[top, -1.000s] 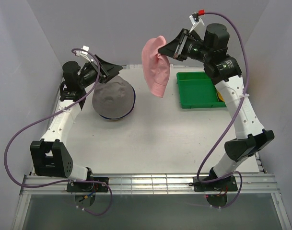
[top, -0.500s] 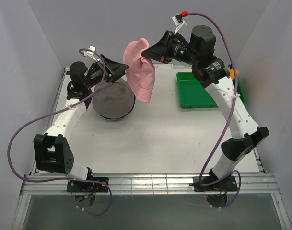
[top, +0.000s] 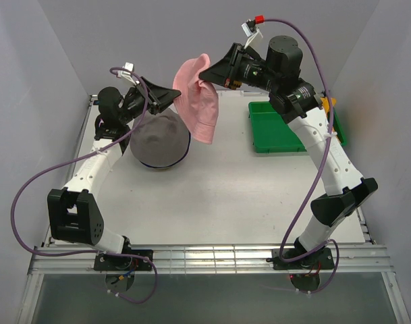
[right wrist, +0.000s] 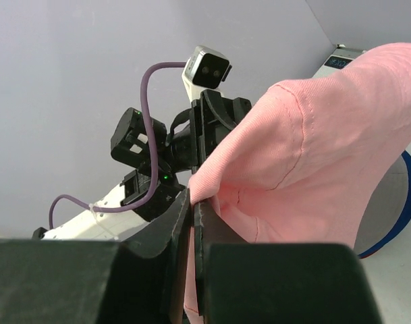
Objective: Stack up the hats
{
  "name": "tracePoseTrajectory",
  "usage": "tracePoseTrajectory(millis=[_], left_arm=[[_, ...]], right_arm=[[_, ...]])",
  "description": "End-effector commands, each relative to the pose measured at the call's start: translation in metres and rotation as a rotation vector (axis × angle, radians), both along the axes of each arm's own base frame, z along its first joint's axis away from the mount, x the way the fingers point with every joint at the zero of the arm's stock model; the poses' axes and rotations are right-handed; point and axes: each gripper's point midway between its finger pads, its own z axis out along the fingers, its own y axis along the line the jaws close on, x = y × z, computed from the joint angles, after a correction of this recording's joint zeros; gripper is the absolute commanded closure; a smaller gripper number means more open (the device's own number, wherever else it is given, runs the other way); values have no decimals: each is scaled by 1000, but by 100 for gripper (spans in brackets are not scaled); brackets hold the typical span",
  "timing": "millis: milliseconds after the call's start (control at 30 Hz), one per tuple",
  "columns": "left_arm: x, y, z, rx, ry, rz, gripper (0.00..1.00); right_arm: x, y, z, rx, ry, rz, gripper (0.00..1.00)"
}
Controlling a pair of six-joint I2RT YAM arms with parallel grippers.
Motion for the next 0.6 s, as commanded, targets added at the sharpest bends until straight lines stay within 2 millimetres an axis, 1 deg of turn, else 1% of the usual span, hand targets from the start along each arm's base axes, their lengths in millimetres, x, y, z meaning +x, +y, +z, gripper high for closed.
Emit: tracePoseTrajectory(millis=[0,33,133,167,267,300,333,367,400,433,467,500,533,567], left_arm=[[-8,3,18,-4,-54,2,64],[-6,6,17,-1,-54,10,73],[-3,15,14,7,-39,23,82],[-3,18,13,10,-38,31,87],[2,32,8,21,-21,57,94],[3,36,4,29,-11,66,96],[5,44,2,37,-8,83,97],[7,48,0,45,-2,92,98],[9,52,-6,58,17,101,100],[11,55,-10,64,30,105,100],[15,66,-13,69,41,127,100],[20,77,-22,76,69,149,100],[21,80,-25,80,79,154,100],[22,83,-28,85,87,160,100]], right_arm=[[-1,-3,18,16,-84,-18,92],[1,-3,13,5,-77,-27,92],[8,-4,1,-30,-71,-53,92],[10,-5,-4,-45,-62,-60,92],[18,-3,-18,-85,-57,-73,92],[22,-1,-26,-100,-44,-72,92],[22,3,-29,-111,-47,-68,92],[23,5,-33,-122,-44,-69,92],[28,8,-44,-146,-26,-74,92],[29,11,-42,-159,-46,-86,92],[31,13,-44,-171,-48,-90,92],[36,17,-55,-194,-31,-91,92],[38,21,-60,-209,-31,-97,92],[39,23,-58,-211,-37,-100,92]])
